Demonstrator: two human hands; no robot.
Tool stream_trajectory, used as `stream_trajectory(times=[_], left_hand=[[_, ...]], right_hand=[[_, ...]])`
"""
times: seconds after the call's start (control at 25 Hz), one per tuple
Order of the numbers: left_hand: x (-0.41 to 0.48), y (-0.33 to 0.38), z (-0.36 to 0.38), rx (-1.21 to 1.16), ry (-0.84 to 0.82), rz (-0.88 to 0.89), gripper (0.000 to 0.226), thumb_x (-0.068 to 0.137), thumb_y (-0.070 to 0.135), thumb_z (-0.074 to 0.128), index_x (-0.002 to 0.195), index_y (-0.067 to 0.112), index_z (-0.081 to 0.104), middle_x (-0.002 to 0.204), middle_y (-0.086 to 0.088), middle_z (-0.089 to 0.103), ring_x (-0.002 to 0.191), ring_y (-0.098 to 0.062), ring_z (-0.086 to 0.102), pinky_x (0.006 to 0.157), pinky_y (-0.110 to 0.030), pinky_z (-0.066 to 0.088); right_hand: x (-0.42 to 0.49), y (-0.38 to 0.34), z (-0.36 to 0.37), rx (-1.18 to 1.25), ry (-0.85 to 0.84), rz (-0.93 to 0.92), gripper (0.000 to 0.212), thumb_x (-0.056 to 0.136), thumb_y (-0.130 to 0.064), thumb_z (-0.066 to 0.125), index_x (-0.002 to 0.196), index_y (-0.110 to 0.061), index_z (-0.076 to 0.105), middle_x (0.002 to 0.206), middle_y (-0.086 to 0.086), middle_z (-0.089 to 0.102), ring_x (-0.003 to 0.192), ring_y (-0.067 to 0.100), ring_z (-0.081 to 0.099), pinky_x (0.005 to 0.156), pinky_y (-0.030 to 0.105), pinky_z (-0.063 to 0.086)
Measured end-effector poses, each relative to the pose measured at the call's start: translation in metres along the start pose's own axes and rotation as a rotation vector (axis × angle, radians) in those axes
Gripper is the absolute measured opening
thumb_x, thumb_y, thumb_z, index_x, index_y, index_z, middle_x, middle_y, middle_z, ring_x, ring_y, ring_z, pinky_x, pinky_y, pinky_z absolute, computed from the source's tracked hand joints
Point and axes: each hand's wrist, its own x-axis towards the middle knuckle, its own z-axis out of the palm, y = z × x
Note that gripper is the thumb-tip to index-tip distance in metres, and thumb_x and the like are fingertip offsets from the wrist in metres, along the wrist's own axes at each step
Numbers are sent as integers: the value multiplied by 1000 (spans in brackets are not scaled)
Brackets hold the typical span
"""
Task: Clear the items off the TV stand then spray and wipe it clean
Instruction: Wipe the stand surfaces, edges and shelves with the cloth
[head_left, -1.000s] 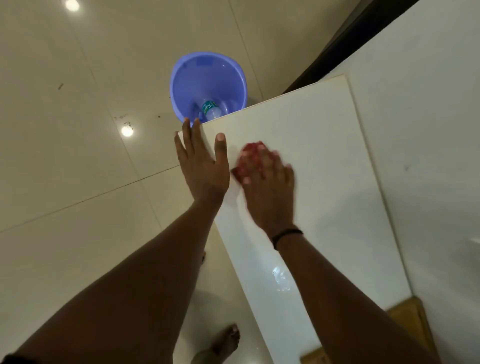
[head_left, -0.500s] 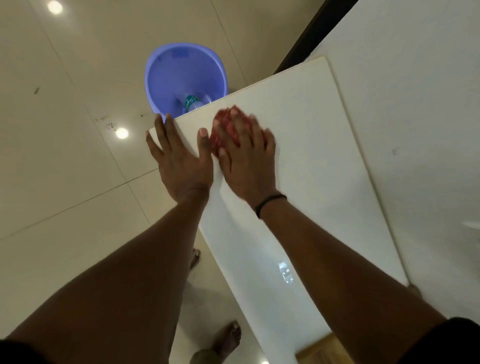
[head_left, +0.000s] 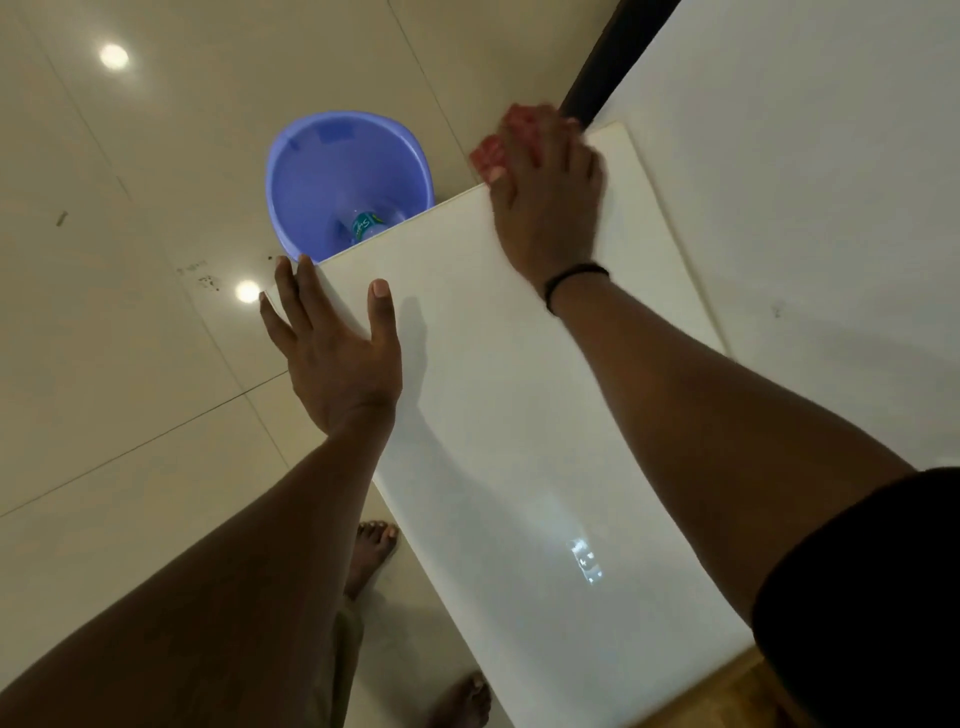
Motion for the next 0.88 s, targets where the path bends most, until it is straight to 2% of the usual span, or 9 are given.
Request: stream_trajectory(times=[0.08, 0.12, 0.24, 0.36, 0.52, 0.68, 0.76, 0.88], left_hand=[[0, -1, 0, -3, -3, 4, 87, 92, 81, 19, 160, 26, 25, 169, 10, 18, 158, -27, 11, 102, -52, 49], [0, -1, 1, -4, 3, 7, 85, 93, 79, 21, 160, 26, 25, 169, 10, 18, 158, -27, 11, 102, -53, 48], [0, -2, 1, -13, 2, 9, 83, 95, 77, 23, 160, 27, 24, 170, 10, 17, 158, -26, 11, 104, -54, 47], [-1, -2, -1, -10, 7, 8, 81, 96, 75, 23, 161, 26, 24, 170, 9, 17, 158, -26, 11, 107, -53, 45], [-2, 0, -3, -30, 1, 6, 81, 97, 73, 24, 161, 25, 25, 170, 8, 18, 158, -27, 12, 107, -51, 46], [-1, -2, -2, -41, -8, 0, 82, 96, 75, 24, 161, 25, 26, 170, 9, 19, 158, -27, 12, 105, -50, 48], [-1, -4, -3, -52, -31, -1, 83, 95, 77, 23, 161, 26, 25, 170, 10, 17, 158, -26, 11, 107, -51, 46], [-1, -5, -10, -131, -76, 39, 83, 96, 75, 25, 163, 26, 21, 171, 10, 12, 159, -24, 7, 118, -53, 34]], right_hand=[[-9, 4, 1, -28, -44, -283, 57, 104, -41, 25, 159, -31, 36, 168, 1, 29, 152, 29, 29, 120, 41, 22], [-6, 20, 0, -15, -49, -322, 56, 104, -41, 25, 158, -31, 36, 167, 1, 30, 150, 28, 32, 119, 42, 25], [-20, 79, -1, 73, 52, -21, 56, 106, -41, 26, 160, -27, 34, 168, 5, 29, 150, 29, 33, 121, 44, 28], [-93, 107, 8, 79, 77, 92, 54, 109, -39, 30, 161, -24, 33, 168, 7, 30, 150, 30, 34, 121, 45, 29], [-189, 121, 13, 63, 65, 337, 53, 106, -33, 39, 158, -23, 40, 165, 11, 35, 147, 34, 39, 116, 50, 34], [-165, 93, 14, 64, 44, 523, 56, 103, -38, 37, 158, -27, 39, 167, 8, 30, 148, 35, 36, 114, 51, 33], [-147, 53, 19, 84, 63, 438, 57, 102, -41, 36, 158, -29, 39, 168, 9, 29, 148, 36, 35, 114, 51, 31], [-161, -13, 29, 114, 126, 169, 57, 100, -39, 38, 156, -30, 43, 165, 9, 35, 147, 37, 37, 114, 50, 29]])
